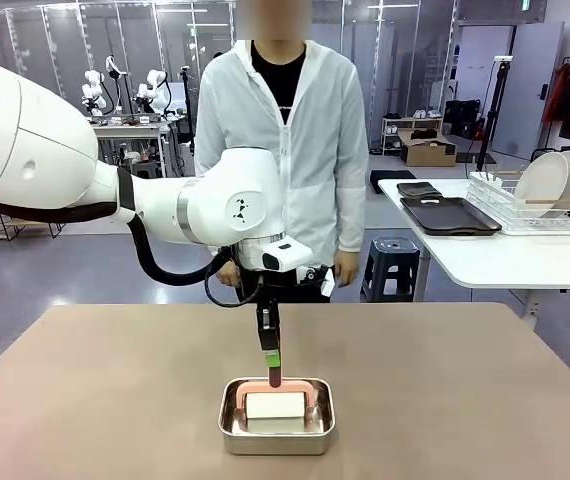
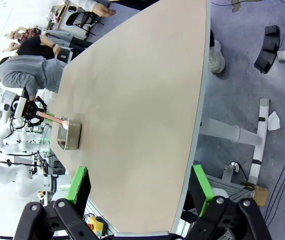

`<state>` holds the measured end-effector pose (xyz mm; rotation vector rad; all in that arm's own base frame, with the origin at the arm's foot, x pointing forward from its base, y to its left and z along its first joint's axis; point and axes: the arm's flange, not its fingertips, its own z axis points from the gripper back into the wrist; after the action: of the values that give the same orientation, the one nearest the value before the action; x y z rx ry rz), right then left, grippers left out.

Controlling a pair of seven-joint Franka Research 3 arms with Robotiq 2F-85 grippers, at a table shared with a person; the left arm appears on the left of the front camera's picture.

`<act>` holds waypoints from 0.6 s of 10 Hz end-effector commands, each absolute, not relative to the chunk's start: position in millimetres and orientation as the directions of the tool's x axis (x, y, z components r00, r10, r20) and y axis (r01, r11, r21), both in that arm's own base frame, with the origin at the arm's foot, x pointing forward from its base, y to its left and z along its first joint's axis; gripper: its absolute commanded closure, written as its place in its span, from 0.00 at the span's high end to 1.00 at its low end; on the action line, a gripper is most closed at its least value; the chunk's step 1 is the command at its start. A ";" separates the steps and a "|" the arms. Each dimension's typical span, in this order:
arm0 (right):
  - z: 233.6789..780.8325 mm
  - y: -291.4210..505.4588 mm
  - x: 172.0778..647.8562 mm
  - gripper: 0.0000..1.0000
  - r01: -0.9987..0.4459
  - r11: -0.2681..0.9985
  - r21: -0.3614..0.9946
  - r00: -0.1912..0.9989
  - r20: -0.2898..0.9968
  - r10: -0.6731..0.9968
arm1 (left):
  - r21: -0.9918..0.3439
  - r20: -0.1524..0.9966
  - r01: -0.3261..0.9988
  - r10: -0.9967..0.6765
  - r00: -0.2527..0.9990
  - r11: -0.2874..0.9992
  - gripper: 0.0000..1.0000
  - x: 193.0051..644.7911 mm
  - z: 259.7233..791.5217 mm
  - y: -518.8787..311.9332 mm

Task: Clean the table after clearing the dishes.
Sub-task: Place the Lint Roller back on top of the Airtight Container.

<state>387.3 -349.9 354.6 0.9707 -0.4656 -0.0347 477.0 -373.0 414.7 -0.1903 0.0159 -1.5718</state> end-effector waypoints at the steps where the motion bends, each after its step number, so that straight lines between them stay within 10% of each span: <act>1: 355.8 -345.7 382.6 1.00 -0.176 0.584 0.793 0.901 0.368 -0.228 | -0.129 0.084 0.992 -0.996 -0.002 -0.013 0.20 487.7 391.8 -373.5; 6: 355.8 -345.7 382.6 1.00 -0.176 0.584 0.793 0.901 0.368 -0.228 | -0.134 0.112 0.991 -0.994 -0.014 -0.029 0.27 480.6 404.2 -372.0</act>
<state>387.3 -349.9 354.6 0.9706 -0.4657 -0.0347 481.2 -373.9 414.3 -0.2041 0.0314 -1.5723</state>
